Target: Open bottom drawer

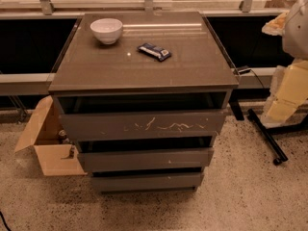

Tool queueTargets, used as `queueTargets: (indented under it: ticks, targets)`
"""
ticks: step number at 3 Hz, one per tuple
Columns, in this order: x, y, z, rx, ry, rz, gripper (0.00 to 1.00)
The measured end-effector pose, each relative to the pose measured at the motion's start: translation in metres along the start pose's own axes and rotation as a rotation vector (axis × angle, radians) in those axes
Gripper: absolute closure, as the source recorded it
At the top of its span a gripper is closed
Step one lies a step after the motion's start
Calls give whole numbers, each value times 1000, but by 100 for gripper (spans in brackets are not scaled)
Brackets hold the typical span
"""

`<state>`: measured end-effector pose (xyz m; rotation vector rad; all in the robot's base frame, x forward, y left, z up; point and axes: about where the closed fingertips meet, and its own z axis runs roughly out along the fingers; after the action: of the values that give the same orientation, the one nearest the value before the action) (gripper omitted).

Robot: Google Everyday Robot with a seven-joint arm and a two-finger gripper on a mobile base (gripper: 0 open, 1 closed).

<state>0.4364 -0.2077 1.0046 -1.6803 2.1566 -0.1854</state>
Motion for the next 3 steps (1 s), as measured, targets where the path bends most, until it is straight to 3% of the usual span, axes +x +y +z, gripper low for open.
queueTargets:
  ticks: [1,2,3]
  targets:
    - [0,0,0,0,0,0,0]
    - [2,11,39,-50,-52,-1,0]
    - [3,32,99,-139,-104,-9,0]
